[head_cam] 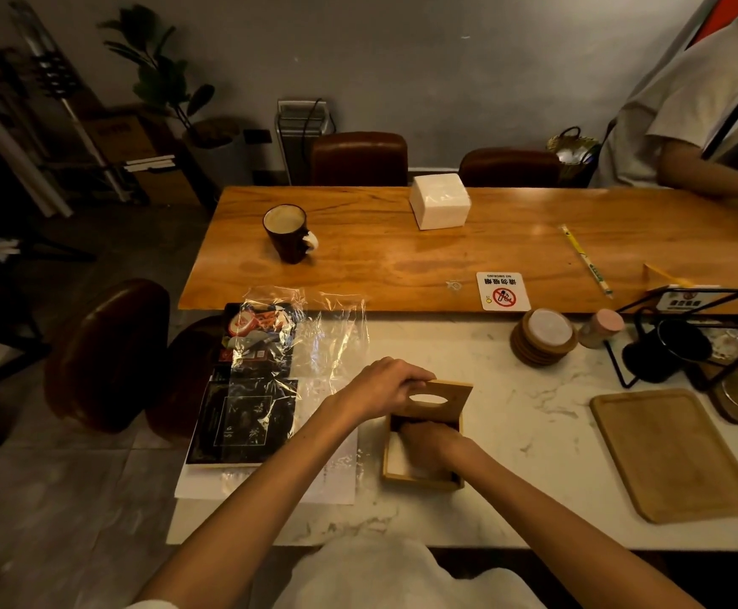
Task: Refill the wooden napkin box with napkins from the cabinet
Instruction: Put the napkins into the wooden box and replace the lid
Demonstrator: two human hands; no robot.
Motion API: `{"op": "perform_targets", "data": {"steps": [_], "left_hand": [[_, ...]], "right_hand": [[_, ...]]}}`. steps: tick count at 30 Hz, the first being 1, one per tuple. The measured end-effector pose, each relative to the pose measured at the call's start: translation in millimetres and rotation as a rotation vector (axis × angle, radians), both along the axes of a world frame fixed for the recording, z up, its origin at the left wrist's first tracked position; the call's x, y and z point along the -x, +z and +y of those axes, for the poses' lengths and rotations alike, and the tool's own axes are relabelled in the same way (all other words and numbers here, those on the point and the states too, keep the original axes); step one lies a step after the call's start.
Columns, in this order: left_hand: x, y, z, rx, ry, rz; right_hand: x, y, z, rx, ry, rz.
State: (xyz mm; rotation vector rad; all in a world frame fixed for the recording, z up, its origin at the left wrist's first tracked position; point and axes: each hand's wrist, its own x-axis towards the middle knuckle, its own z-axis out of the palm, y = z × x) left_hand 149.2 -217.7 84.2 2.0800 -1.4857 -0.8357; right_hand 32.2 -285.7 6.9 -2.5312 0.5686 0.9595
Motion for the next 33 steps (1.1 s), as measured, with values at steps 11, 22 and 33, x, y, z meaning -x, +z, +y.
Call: {"op": "perform_targets", "data": {"steps": [11, 22, 33], "left_hand": [[-3, -4, 7, 0.046, -0.001, 0.071], [77, -77, 87, -0.052, 0.392, 0.086], [103, -73, 79, -0.352, 0.323, -0.179]], "right_hand": [[15, 17, 2, -0.041, -0.080, -0.105], [104, 4, 11, 0.057, -0.412, -0.280], [96, -6, 28, 0.137, -0.435, -0.202]]}}
